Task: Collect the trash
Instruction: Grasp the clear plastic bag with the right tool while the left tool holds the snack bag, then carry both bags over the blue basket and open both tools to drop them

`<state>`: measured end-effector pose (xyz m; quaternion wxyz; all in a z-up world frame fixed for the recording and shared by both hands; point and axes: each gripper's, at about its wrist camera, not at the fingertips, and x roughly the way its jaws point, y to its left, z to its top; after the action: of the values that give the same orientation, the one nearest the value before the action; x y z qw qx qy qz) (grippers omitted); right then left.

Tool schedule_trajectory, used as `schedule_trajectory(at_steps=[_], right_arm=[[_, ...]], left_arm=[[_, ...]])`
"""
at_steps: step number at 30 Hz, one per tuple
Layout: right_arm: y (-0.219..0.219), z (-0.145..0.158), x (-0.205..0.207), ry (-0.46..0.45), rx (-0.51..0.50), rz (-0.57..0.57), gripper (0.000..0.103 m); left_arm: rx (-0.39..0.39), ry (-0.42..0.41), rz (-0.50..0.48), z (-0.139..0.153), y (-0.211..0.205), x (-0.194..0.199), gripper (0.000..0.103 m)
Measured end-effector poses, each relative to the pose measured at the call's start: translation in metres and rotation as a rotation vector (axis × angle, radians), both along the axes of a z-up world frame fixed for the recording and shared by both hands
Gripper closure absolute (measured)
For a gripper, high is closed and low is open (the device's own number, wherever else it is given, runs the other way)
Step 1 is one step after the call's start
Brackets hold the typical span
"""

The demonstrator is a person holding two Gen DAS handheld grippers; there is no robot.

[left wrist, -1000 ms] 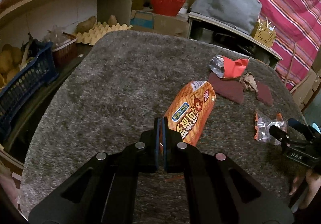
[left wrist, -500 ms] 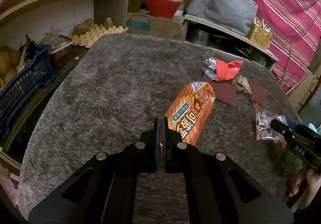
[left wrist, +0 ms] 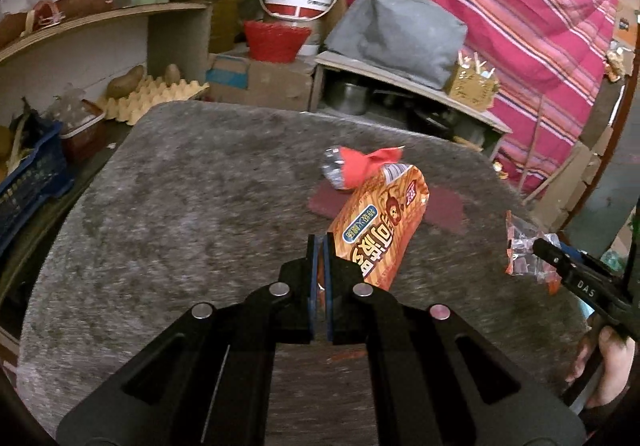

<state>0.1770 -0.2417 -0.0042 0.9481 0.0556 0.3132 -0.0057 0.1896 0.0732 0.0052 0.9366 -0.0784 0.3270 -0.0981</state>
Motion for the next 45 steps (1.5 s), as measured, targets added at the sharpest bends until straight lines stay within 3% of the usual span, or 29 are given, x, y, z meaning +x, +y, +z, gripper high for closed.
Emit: schedule_trajectory(at_steps=[6,23,29,37,45], right_arm=[[-0.041,0.007,-0.012,-0.021,0.016,-0.075,0.062],[-0.182,0.017,-0.076,-0.017,-0.032,-0.378,0.062],[-0.227,0.013,-0.101,0.013,-0.053,-0.473,0.062],[-0.281,0.011,-0.135,-0.009,0.006,-0.584,0.062],[-0.312,0.004,-0.151,-0.003,0.04,-0.631,0.062]], left_arm=[[-0.014,-0.03,-0.069,0.012,-0.04,-0.003,0.102],[0.162,-0.105,-0.35,0.014,-0.23,-0.01,0.102],[0.154,-0.134,-0.465,0.02,-0.295,-0.028,0.102],[0.175,-0.131,-0.625,0.008,-0.386,-0.052,0.102],[0.19,-0.071,-0.711,-0.014,-0.445,-0.057,0.102]])
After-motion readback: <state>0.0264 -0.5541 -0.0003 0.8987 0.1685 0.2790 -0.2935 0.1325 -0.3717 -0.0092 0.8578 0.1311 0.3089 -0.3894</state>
